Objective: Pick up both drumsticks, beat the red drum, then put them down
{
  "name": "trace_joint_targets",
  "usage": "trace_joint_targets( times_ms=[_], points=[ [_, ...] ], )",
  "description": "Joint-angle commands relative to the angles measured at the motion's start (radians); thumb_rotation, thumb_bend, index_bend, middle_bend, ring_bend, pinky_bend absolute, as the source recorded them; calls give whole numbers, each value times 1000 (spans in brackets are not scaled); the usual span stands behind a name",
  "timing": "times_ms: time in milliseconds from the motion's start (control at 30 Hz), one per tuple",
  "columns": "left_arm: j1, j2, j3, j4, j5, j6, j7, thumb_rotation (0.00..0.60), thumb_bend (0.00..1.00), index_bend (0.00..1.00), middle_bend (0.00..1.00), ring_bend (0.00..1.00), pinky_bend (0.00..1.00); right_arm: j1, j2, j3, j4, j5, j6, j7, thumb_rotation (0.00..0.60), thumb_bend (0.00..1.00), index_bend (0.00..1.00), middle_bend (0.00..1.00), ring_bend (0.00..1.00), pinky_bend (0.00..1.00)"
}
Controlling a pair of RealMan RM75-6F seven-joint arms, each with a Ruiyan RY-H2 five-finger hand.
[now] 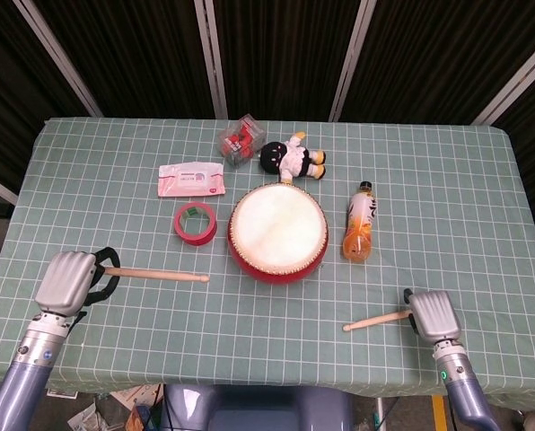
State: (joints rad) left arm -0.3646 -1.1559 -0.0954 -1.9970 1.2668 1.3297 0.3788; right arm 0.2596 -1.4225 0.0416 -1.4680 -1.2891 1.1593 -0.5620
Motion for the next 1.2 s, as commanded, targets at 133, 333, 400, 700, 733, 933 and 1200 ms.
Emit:
trace_joint_targets(
  times_ms=[133, 333, 400, 700, 733, 933, 1200],
  points=[
    [1, -3, -1, 4, 1, 0, 0, 600, 583, 759, 1000, 1000, 1000, 0, -8, -3, 9, 11, 8, -8, 600, 418, 453, 1000, 1000, 1000],
    [3, 0, -4, -1, 4, 1, -6, 600, 583, 759, 1000, 1000, 1000, 0, -8, -5, 8, 25, 9, -16, 600, 419, 453, 1000, 1000, 1000],
    [4, 1, -3, -1, 5, 1, -6, 600, 583, 759, 1000, 1000, 1000, 1, -12, -7, 16, 35, 4, -22, 600, 419, 453, 1000, 1000, 1000],
    [5, 3, -6, -2, 6, -1, -9, 600, 583, 759, 1000, 1000, 1000, 1, -36, -7, 48, 76, -7, -32, 600, 419, 453, 1000, 1000, 1000],
    [6, 3, -6, -2, 7, -1, -9, 600, 583, 759, 1000, 1000, 1000, 1, -38, -7, 52, 79, -8, -31, 600, 419, 453, 1000, 1000, 1000],
    [8, 5, -7, -2, 8, 0, -11, 600, 583, 760, 1000, 1000, 1000, 2, -49, -7, 66, 102, -19, -33, 600, 419, 643, 1000, 1000, 1000],
    [9, 6, -10, 0, 5, -1, -15, 600, 583, 763, 1000, 1000, 1000, 5, -46, -5, 40, 107, -17, -16, 600, 504, 1000, 1000, 1000, 1000]
  ],
)
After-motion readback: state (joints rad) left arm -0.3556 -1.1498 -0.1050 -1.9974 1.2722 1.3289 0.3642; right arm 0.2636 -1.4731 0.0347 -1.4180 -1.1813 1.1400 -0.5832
